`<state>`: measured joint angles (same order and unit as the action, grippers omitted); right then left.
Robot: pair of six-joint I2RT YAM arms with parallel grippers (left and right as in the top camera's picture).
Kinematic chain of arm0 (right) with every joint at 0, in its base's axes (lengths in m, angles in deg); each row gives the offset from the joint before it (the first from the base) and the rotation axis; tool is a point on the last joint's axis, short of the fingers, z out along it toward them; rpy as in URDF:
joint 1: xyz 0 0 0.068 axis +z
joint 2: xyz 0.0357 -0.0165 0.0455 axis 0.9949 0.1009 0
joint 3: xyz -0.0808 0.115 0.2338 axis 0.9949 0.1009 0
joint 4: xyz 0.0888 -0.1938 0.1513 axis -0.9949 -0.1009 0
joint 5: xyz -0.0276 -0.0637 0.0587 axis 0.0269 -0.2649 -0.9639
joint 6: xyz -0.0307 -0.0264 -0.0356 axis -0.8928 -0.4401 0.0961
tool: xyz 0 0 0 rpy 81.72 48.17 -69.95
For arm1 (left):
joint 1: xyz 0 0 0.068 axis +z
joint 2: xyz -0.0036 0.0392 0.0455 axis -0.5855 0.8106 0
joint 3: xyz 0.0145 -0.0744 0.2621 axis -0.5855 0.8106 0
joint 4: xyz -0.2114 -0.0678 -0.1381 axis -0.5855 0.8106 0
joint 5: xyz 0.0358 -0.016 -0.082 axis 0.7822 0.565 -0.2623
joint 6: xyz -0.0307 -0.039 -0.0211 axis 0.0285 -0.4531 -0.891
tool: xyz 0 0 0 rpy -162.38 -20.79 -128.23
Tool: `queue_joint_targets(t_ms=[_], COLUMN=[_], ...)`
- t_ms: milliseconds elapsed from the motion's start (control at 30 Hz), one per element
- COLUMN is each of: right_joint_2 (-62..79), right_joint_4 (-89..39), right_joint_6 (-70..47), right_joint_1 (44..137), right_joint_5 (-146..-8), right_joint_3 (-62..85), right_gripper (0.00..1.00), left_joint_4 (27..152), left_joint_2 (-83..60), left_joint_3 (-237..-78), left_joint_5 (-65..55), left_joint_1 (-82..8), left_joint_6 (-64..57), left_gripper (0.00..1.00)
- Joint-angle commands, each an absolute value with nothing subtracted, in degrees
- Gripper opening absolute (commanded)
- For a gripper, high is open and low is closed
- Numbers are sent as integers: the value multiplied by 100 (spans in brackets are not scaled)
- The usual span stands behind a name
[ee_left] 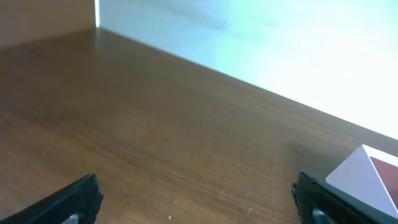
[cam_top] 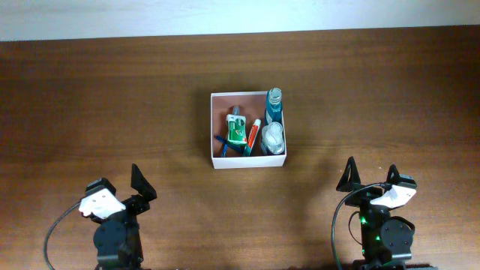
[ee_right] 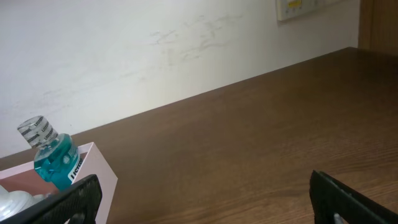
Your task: Pack container
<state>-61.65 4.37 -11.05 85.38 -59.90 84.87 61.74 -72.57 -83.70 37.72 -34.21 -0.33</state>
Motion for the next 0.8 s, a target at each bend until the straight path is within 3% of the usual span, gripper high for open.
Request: queue_joint_targets(t_ms=[0,767], right_joint_2=[-6216,-6216], right_joint_4=[383,383], right_joint_6=[-1166,-1166], right_joint_1=[8570,8570], right_joint_5=[-5977,-5977], right_joint_3=[8513,8513], right_gripper=[98,98], left_joint_4=[6136,5972], left_joint_2=[-7519,-8278], left_joint_3=[-8286,-7806], left_joint_5=[3540,2537], left_joint_1=[-3417,-3419], left_joint_6=[915,1556], left_gripper=[99,99])
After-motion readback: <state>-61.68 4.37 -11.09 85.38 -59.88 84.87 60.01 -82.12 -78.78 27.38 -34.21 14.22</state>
